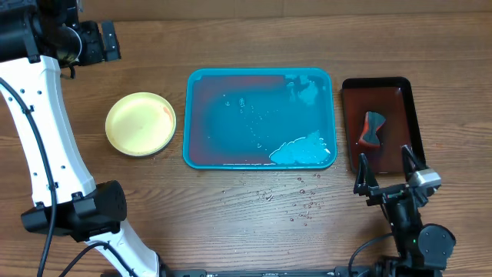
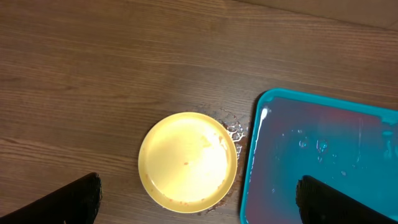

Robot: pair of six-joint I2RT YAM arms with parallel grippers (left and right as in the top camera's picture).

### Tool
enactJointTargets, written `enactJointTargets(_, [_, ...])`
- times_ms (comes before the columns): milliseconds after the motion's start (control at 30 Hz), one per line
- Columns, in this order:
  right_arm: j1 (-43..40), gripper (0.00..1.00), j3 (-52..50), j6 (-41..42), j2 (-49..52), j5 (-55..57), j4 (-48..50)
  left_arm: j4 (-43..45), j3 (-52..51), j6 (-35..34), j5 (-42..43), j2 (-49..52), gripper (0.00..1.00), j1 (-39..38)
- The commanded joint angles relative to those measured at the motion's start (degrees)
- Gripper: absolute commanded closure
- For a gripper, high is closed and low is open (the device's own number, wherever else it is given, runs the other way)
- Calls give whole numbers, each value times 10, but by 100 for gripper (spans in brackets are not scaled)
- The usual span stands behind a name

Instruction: Clean dirty plates on tray and stack at the side

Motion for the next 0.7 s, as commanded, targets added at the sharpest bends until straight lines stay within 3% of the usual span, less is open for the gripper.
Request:
enactJointTargets(0, [5,0,-18,3,-9,5,-3,-1,9,7,-1,-4,0,-1])
enactJointTargets(100, [7,0,-18,-50,-9,7,-56,-1,9,7,-1,-4,0,-1])
enactJointTargets(233, [8,0,-18,-118,-9,21,-56,-1,9,7,-1,-4,0,-1])
enactJointTargets(667, [8,0,-18,-119,-9,21,-55,-1,9,7,-1,-4,0,-1])
